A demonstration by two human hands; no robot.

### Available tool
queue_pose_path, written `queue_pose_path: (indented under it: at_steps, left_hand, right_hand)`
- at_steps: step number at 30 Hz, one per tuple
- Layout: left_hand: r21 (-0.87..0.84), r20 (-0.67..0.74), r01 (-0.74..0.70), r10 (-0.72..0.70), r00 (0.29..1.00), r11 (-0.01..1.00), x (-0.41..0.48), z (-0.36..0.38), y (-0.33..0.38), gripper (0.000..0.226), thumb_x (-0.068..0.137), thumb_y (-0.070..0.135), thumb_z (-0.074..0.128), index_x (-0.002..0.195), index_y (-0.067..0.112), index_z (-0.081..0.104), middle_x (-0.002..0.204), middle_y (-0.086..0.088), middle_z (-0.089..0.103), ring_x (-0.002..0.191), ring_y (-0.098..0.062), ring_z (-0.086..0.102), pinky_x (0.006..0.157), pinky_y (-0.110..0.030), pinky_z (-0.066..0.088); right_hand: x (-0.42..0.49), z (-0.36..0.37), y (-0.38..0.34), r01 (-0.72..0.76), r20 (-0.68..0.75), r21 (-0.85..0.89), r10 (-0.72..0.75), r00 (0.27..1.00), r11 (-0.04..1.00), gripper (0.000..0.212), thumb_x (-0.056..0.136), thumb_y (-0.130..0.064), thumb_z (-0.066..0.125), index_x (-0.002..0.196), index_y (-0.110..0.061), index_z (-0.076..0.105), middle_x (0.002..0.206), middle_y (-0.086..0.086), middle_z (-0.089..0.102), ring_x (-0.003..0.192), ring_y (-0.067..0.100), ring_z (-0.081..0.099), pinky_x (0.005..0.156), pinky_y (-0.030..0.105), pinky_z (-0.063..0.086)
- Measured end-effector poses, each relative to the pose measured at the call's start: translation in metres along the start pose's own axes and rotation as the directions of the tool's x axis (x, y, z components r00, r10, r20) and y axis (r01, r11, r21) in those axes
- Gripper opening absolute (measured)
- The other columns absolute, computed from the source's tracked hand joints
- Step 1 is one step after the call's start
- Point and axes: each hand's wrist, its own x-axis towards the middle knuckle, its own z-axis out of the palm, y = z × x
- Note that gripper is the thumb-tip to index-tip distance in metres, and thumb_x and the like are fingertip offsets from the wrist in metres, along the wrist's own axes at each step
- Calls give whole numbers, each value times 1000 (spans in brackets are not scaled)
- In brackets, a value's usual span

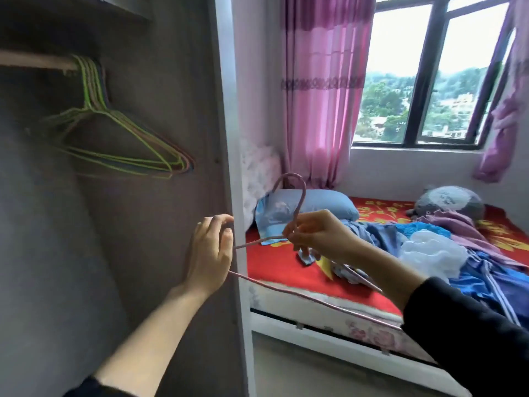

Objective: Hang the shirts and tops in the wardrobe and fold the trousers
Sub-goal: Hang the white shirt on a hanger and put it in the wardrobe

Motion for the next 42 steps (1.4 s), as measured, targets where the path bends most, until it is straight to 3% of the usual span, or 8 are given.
queue_pose_path:
  at_steps: [3,7,11,14,23,34,37,42]
  left_hand:
    - [-46,149,-6,13,989,999,-18,77,34,38,89,27,34,115,14,59,115,-3,59,108,-18,49,91,-27,36]
    - [-99,312,22,10,950,995,-29,179,100,42,85,27,34,114,12,59,112,-9,60,108,-24,51,92,-34,39]
    - [-138,461,2,63,885,990,-41,280,175,38,86,26,36,113,12,59,111,-12,59,111,-28,49,95,-36,36]
    - [-146,562,1,82,823,989,-57,349,228,40,88,31,34,115,13,58,116,-12,56,115,-28,46,97,-40,38]
    - [-184,759,9,137,636,983,-90,510,336,29,96,25,39,119,15,54,120,-11,52,118,-28,43,101,-43,37]
    - [-136,846,28,101,524,990,-26,716,355,30,97,26,38,118,13,54,122,-12,51,118,-28,42,101,-43,36]
    - [-114,846,44,74,528,992,5,769,350,30,97,24,37,118,12,55,123,-10,52,117,-27,43,98,-41,39]
    - [-92,823,93,23,567,991,45,844,340,27,95,16,38,114,9,56,120,-11,55,114,-27,48,93,-38,40]
  right_hand:
    - [-44,-50,54,-131,-63,22,132,989,991,11,80,0,71,76,-10,72,65,17,66,61,28,56,60,38,43]
    - [-102,-123,110,-269,-155,18,269,951,963,9,80,2,69,80,-7,71,65,14,63,51,17,54,49,23,42]
    - [-158,-195,164,-385,-213,-41,369,905,922,4,81,-1,68,83,-4,70,63,12,63,48,13,54,43,22,41]
    - [-199,-246,205,-478,-274,-39,450,850,878,3,82,-6,70,83,-4,71,66,10,65,56,17,56,53,27,45]
    - [-283,-359,315,-689,-432,100,655,620,718,3,80,-6,68,80,-9,69,59,3,64,49,13,55,46,24,41]
    - [-214,-474,469,-720,-464,266,740,487,641,19,80,-1,67,92,-15,63,75,12,67,62,20,62,52,30,51]
    - [-177,-504,510,-723,-421,387,807,414,573,17,84,-4,63,97,-14,57,74,11,63,55,19,55,44,23,41]
    - [-127,-544,580,-683,-401,538,863,307,493,12,86,-2,62,81,-12,56,62,6,55,48,14,51,50,27,44]
